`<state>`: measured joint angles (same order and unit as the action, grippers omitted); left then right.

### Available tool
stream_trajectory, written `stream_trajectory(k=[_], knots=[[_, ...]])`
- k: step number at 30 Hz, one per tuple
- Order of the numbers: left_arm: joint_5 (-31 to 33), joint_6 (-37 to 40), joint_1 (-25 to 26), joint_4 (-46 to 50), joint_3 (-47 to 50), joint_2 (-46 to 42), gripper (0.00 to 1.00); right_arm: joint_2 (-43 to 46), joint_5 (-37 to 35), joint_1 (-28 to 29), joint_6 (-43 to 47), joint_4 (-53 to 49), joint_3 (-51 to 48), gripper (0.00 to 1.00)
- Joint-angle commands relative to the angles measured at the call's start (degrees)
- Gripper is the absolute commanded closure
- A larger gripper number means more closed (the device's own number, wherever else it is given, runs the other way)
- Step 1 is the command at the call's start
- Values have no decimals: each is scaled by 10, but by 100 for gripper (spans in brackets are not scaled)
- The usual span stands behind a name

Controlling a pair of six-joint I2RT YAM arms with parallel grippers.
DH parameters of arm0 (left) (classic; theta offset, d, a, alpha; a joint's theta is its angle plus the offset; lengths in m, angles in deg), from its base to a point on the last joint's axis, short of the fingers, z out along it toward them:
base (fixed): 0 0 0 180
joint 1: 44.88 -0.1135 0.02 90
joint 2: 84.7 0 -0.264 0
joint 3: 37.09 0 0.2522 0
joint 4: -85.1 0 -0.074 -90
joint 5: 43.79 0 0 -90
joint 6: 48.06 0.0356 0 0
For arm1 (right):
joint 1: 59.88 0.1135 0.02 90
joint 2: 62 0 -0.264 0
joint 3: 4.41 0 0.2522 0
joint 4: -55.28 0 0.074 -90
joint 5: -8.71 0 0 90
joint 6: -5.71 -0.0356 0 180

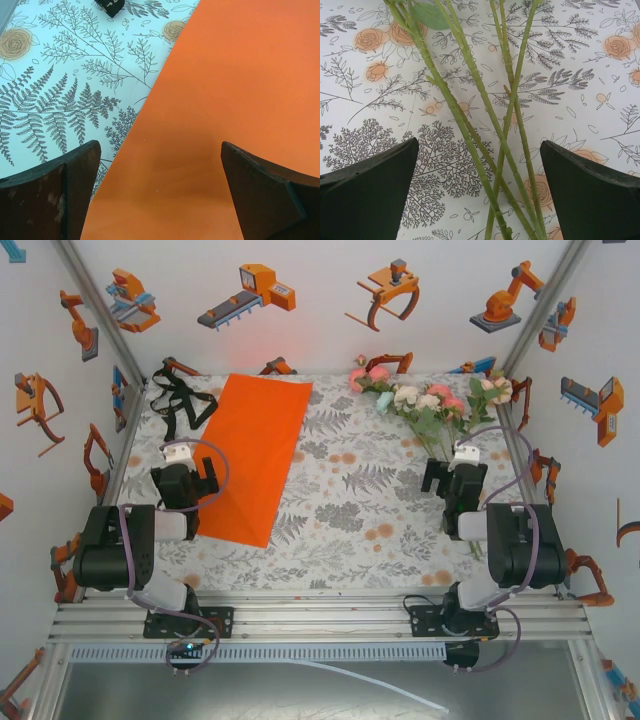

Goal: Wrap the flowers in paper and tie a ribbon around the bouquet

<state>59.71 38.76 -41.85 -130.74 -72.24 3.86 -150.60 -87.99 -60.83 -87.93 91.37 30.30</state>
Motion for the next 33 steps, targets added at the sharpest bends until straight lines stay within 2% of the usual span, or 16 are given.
stream_trajectory(k=[1,29,31,33], knots=[[1,-4,0,-1,-11,-1,3,2,-6,-2,-7,9,7,1],[1,-3,1,-3,-9,-3,3,23,-21,-2,-15,11,-4,1],[4,-3,1,-6,-8,-3,3,39,-29,-2,-16,5,-6,1],[14,-7,2,2,-8,-17,3,91,-35,-2,-16,-39,-4,1]])
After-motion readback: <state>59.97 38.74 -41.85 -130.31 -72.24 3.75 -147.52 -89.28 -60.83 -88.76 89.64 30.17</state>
